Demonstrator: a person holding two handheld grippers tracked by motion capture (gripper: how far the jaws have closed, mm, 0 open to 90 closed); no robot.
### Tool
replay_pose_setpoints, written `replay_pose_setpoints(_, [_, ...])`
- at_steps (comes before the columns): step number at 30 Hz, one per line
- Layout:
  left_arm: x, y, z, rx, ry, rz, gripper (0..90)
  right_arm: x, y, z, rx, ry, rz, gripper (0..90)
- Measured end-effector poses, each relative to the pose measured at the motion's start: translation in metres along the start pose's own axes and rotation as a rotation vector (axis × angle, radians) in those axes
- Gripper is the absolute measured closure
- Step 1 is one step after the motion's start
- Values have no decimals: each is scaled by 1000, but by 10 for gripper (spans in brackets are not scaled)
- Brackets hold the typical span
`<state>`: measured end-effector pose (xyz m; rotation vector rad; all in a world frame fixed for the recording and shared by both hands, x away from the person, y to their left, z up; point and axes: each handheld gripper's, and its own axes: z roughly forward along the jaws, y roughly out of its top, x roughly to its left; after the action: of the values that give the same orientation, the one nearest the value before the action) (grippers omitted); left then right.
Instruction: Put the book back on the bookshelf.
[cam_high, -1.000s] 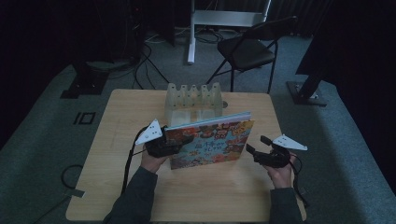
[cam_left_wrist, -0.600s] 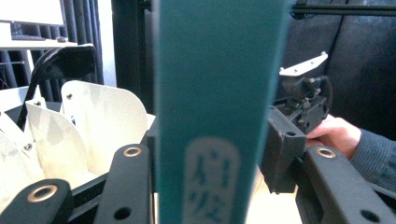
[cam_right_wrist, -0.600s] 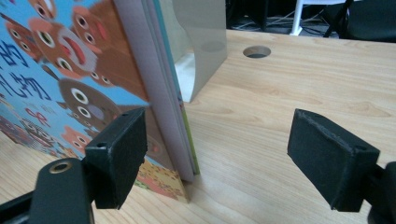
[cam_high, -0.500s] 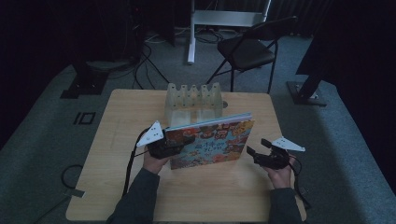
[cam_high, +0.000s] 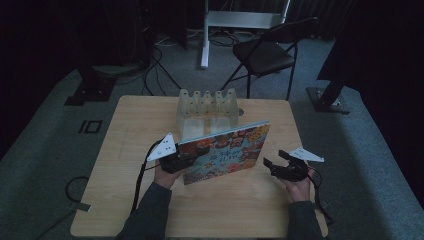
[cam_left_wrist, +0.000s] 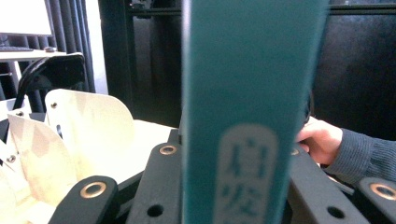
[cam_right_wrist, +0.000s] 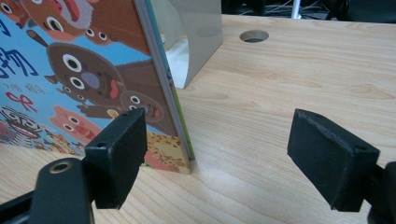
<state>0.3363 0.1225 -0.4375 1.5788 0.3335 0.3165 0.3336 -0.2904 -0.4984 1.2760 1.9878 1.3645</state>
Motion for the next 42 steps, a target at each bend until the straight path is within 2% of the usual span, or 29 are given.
replay_pose_setpoints(3, [-1,-1,0,4,-2,-10,730,0,-1,2,8,-4,-7,195])
replay_pose_setpoints(5, [-1,-5,1,17,10,-18,673,1,-1,3,13,-6,-8,195])
replay_pose_setpoints(7, [0,-9,1,22,14,-28,660,0,-3,3,17,-6,-7,195])
replay_pose_setpoints(15, [-3,-13,2,40,23,-11,674,-4,-7,3,23,-12,8,195])
replay_pose_setpoints(17, [-4,-14,2,50,42,2,671,-4,-7,4,23,-12,8,195])
replay_pose_setpoints(25, [-2,-19,3,53,44,-14,671,-6,-9,5,31,-13,16,195])
replay_pose_setpoints(31, [-1,-21,3,41,25,-34,705,-6,-10,6,37,-22,9,195])
replay_pose_setpoints(37, [-4,-22,5,41,29,-19,766,-5,-11,8,56,-37,-7,195])
replay_pose_setpoints(42, [-9,-22,6,44,14,-6,800,-3,-14,12,78,-51,-25,195])
